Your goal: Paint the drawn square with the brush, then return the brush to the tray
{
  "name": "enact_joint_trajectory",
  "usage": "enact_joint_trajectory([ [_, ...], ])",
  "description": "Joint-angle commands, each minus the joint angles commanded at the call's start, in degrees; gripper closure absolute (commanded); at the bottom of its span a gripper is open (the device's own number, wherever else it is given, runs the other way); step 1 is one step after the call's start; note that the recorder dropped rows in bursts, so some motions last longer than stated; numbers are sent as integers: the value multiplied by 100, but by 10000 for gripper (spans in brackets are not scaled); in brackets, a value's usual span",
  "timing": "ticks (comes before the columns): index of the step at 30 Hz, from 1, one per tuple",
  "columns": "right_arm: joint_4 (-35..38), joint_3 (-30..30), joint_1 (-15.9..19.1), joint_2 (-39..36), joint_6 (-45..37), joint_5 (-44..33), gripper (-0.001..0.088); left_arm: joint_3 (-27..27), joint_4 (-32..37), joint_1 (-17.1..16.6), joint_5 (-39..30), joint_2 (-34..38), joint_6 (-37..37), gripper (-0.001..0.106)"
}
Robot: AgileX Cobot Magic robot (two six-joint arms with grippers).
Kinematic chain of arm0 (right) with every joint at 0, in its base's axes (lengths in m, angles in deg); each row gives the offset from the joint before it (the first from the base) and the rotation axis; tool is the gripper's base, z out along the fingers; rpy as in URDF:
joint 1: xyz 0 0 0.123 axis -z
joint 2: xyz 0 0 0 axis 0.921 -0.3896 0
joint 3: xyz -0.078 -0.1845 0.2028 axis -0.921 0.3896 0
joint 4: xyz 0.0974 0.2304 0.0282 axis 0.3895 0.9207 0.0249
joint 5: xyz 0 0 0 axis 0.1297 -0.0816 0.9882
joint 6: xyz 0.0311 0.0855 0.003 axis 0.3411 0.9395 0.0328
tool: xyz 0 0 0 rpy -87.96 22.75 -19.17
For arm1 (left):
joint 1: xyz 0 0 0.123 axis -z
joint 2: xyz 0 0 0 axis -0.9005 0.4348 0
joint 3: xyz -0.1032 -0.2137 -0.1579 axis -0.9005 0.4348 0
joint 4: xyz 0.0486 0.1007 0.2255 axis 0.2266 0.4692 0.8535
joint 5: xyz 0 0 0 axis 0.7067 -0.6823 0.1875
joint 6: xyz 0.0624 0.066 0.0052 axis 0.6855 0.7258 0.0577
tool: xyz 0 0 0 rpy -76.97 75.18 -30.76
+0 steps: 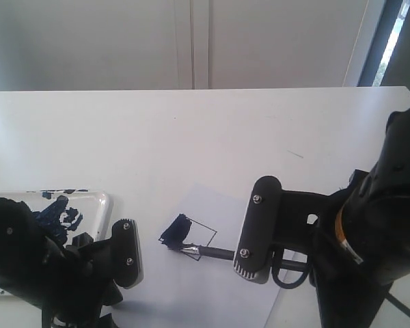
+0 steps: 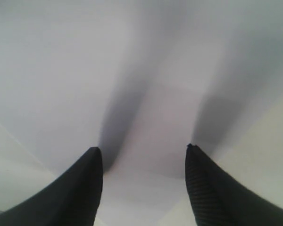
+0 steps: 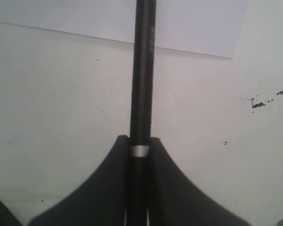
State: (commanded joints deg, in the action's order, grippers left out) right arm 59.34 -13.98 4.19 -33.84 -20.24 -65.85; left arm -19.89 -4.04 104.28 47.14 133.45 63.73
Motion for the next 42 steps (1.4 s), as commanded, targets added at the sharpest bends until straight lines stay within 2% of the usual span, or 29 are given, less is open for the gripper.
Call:
enact_joint_trajectory([
  [9,-509,0,0,-11,488,-12,868,0,0,0,0,0,0,490],
  [19,-496,0,0,-11,488,11,868,0,0,0,0,0,0,490],
  [42,450,0,0,-11,-152,-156,868,0,0,0,37,0,0,490],
])
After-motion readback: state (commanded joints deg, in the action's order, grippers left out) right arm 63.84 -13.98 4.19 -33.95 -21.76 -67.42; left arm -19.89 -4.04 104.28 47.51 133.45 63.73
